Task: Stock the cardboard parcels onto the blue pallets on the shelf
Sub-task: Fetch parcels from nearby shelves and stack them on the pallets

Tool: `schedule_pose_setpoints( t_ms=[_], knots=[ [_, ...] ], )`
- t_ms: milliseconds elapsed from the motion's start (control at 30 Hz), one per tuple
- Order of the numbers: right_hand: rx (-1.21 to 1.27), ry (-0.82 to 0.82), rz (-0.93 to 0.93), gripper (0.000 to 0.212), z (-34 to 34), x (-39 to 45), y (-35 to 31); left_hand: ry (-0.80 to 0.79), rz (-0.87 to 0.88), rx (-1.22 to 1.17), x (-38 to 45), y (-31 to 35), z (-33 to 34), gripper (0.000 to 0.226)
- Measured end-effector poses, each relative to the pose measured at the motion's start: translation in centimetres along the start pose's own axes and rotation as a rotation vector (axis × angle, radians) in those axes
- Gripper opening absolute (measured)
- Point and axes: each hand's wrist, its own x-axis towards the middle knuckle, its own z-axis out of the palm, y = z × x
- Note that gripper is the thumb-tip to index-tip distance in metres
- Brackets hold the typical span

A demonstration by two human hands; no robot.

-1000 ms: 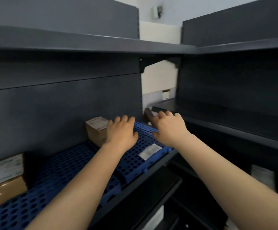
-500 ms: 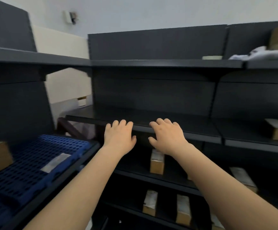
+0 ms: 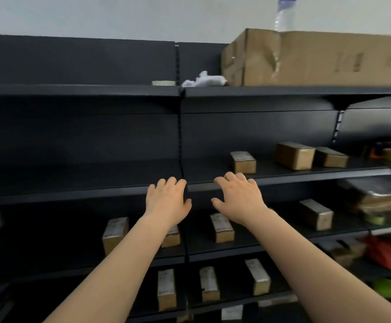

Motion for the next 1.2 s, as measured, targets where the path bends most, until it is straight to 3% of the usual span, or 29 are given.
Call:
schedule_pose_setpoints(
  t_ms=[233,567,900,1200],
  knots=[
    [0.004,-0.007,0.183,0.055,0.3,-0.7,9.8,-0.029,0.138,-0.109,5.5,8.1,3.0,0.050],
    [-0.034,-0.005,0.306,0.055,3.4,5.1,20.3,-0.050,0.191,-0.216,17.0,14.3,9.3,0.045],
    [-0.021,0.029,0.382,0.052,4.6,11.5,29.2,-0.097,0.144,-0.227,26.7,18.5,13.6,0.047],
    [0.027,0.247,0.330,0.042,5.8,16.7,38.9,-0.059,0.022,-0.204,31.8,22.4,16.3,0.046]
  ],
)
